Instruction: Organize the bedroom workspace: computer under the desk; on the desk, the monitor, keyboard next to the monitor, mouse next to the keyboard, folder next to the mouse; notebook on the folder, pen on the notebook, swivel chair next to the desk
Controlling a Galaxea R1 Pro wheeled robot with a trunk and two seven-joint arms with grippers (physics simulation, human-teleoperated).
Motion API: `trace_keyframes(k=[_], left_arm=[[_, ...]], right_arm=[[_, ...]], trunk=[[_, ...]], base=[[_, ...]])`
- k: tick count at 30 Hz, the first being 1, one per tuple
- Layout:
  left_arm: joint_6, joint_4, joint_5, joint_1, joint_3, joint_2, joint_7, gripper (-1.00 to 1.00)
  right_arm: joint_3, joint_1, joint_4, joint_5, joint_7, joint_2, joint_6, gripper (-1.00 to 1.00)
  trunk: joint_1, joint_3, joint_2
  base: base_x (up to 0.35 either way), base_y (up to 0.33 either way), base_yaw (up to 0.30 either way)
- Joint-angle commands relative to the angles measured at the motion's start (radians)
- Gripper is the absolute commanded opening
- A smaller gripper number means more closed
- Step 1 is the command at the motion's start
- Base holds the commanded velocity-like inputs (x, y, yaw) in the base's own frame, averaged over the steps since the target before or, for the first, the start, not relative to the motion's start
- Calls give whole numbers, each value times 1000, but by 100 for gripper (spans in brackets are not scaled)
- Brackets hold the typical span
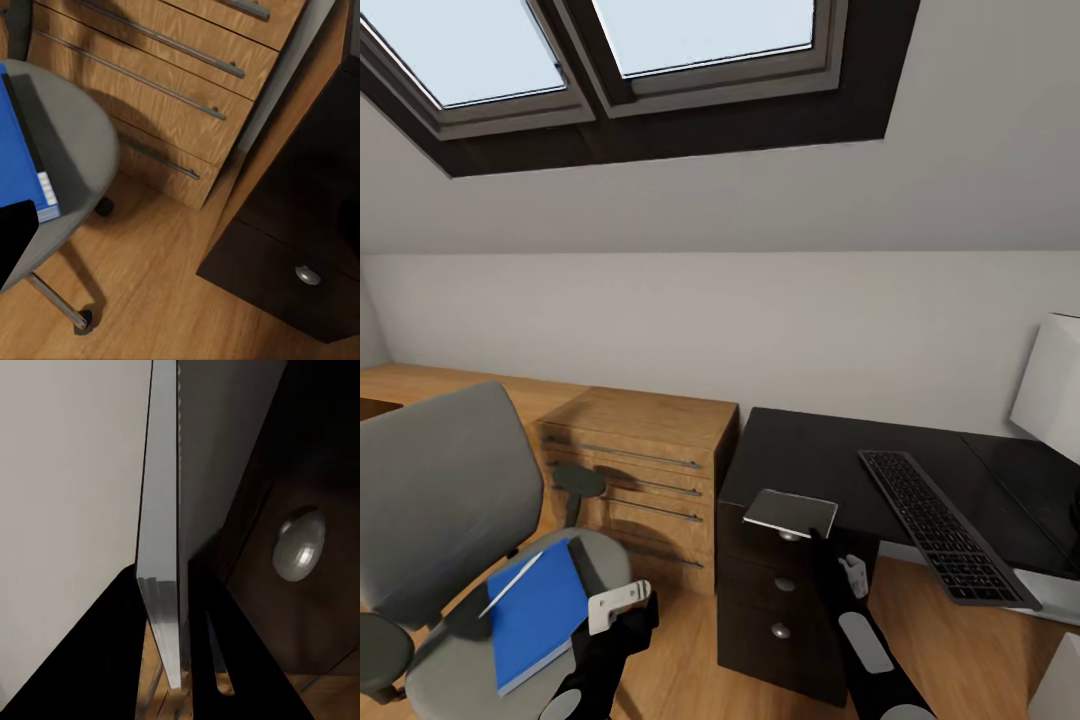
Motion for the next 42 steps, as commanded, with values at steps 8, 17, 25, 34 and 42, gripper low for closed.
trace_keyframes(k=[8,17,25,34,42], left_arm=[[2,1,10,0,-1,0,8,100],[3,2,10,0,-1,0,9,100],[3,2,10,0,-1,0,9,100],[3,2,10,0,-1,0,8,100],[3,2,10,0,-1,0,8,100]], right_arm=[[-3,-1,1,-41,8,1,1,-100],[-3,-1,1,-43,8,1,1,-100],[-3,-1,1,-43,6,1,2,-100],[-3,-1,0,-42,3,1,2,-100],[-2,-1,0,-41,3,1,2,-100]], trunk=[[0,-1,0],[0,-1,0],[0,-1,0],[0,-1,0],[0,-1,0]], base=[[73,0,0],[51,0,0],[1,0,0],[0,0,0],[0,0,0]])
